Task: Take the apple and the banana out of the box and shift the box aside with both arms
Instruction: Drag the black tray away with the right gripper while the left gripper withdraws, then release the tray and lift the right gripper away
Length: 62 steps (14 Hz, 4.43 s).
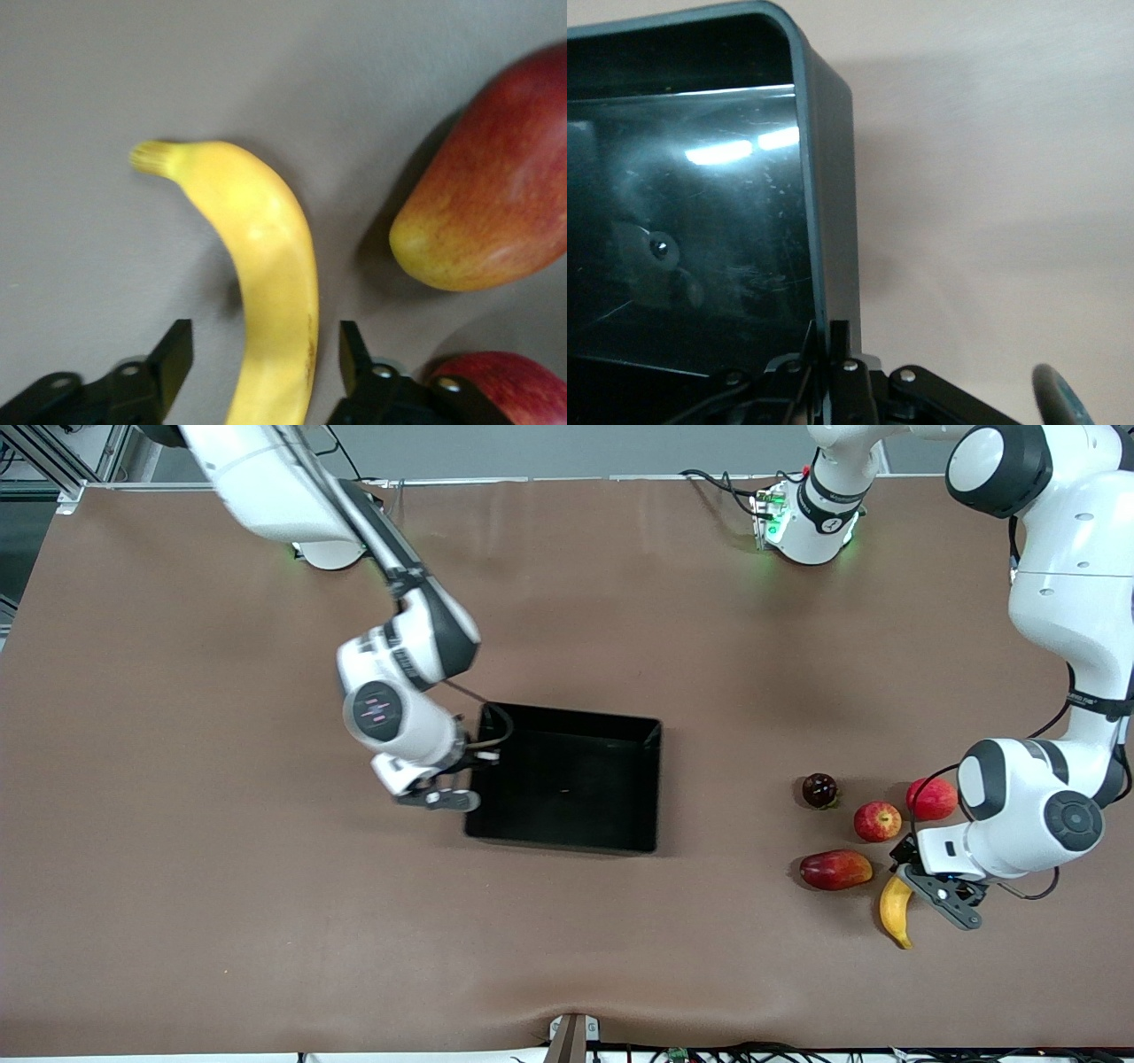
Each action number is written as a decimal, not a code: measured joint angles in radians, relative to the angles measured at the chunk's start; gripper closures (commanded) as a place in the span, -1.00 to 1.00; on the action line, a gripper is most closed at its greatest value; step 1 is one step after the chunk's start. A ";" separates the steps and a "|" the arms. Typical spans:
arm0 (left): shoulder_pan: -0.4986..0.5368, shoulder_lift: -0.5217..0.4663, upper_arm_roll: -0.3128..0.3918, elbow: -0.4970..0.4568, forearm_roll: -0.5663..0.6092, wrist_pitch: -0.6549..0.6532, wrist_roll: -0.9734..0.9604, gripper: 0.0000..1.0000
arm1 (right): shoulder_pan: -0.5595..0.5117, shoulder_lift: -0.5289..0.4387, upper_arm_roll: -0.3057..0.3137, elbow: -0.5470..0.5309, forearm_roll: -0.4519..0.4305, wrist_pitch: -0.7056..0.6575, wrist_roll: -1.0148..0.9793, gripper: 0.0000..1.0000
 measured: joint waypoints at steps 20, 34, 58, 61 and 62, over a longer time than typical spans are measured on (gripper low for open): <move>-0.009 -0.650 -0.198 -0.028 -0.137 -0.737 -0.742 -1.00 | -0.255 -0.111 -0.505 -0.202 0.030 -0.052 -0.954 1.00; -0.250 -0.817 0.134 -0.053 -0.176 -0.819 -0.817 -1.00 | -0.340 -0.028 -0.513 -0.176 0.040 -0.024 -1.001 -1.00; -0.312 -0.939 0.192 -0.168 -0.225 -0.808 -0.855 -1.00 | -0.329 -0.313 -0.327 0.398 -0.017 -0.817 -1.014 -1.00; -0.312 -0.934 0.194 -0.170 -0.225 -0.808 -0.855 -1.00 | -0.333 -0.367 -0.255 0.372 -0.088 -0.837 -0.825 -1.00; -0.312 -0.934 0.197 -0.170 -0.225 -0.808 -0.855 -1.00 | -0.333 -0.392 -0.219 0.347 -0.112 -0.825 -0.753 -1.00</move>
